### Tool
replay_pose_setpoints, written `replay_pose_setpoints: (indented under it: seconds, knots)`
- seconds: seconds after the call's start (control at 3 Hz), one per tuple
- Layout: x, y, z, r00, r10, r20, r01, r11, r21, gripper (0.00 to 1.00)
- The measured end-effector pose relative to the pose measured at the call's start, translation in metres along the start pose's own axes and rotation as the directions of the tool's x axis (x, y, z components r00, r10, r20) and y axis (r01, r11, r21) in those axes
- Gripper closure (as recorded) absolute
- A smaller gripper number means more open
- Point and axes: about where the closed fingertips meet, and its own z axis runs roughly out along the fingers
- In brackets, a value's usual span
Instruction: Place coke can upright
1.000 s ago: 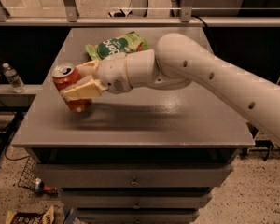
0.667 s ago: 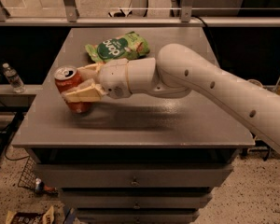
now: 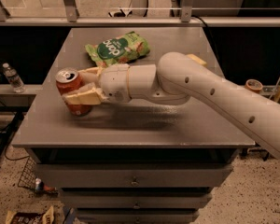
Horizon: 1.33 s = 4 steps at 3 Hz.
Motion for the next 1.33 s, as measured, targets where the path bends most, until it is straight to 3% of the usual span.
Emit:
replay_pose_setpoints:
  seconds: [1.0, 1.33]
  knots:
    - [-0.0026, 0.0043, 0.0055, 1.000, -0.004, 0.002, 0.004, 0.9999, -0.012, 0.11]
    - [-0.0033, 0.0055, 0.0070, 1.000, -0.005, 0.002, 0.005, 0.9999, -0.015, 0.00]
